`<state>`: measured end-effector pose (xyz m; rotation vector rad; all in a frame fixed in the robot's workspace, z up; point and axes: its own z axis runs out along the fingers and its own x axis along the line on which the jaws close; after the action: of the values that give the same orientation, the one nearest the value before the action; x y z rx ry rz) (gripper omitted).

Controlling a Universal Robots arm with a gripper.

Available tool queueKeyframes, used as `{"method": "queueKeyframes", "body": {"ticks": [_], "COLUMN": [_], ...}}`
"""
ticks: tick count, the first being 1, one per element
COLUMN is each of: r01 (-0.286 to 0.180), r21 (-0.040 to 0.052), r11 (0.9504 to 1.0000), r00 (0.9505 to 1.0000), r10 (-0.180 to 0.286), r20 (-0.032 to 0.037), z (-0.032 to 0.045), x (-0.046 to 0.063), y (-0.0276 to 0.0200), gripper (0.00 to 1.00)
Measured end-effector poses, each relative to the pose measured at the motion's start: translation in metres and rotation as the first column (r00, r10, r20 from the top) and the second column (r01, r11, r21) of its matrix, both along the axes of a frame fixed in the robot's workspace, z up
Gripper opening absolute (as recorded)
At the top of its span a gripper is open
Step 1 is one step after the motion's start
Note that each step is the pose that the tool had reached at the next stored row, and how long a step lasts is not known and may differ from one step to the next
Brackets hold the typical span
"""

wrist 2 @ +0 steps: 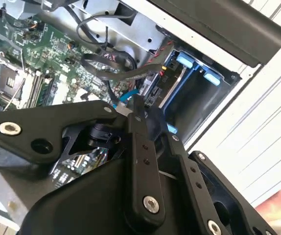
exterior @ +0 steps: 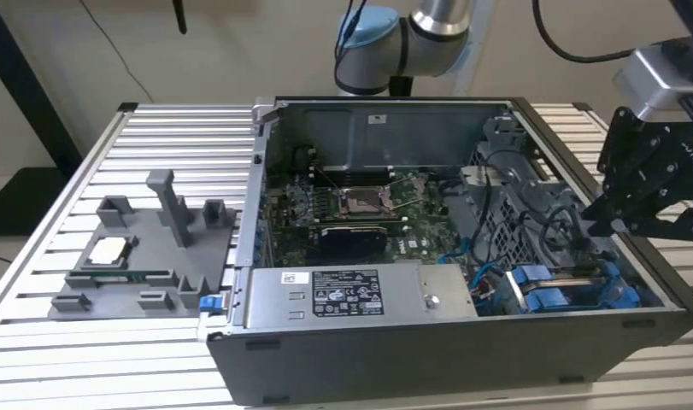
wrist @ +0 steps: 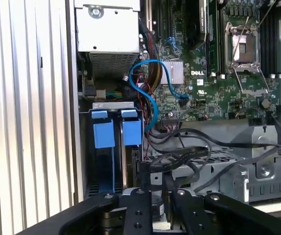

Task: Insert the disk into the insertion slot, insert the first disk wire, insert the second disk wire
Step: 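Insert the second disk wire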

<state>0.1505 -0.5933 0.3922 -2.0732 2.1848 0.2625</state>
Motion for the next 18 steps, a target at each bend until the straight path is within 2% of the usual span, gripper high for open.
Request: {"method": "queueKeyframes", "body": {"ticks": [1,3,5,7,9,10,11,16,18], "r01": [0.000,-0.001,-0.002,-0.002,-0.002,-0.002,-0.002,-0.004,-0.004], "r21": [0.0003,0.0002,0.0007,0.0012,0.0018,0.0019,0.0029,0.0056,0.0061], "r11": [1.0000,1.0000,1.0000,1.0000,1.0000,1.0000,1.0000,1.0000,1.0000], "r00": [1.0000,1.0000,1.0000,0.9999,0.9996,0.9994,0.9990,0.9950,0.9934], "r10": [0.000,0.001,0.002,0.002,0.002,0.002,0.002,0.004,0.004], "r20": [0.0000,0.0011,0.0058,0.0161,0.0279,0.0345,0.0441,0.1000,0.1148], "z": [0.0027,0.0031,0.0025,0.0008,-0.0009,-0.0017,-0.0027,-0.0051,-0.0069], "x": [-0.001,-0.003,-0.006,-0.009,-0.016,-0.019,-0.023,-0.029,-0.032], "y": [-0.0008,-0.0032,-0.0086,-0.0129,-0.0143,-0.0143,-0.0144,-0.0136,-0.0134], "gripper": [0.25,0.25,0.25,0.25,0.25,0.25,0.25,0.25,0.25]}}
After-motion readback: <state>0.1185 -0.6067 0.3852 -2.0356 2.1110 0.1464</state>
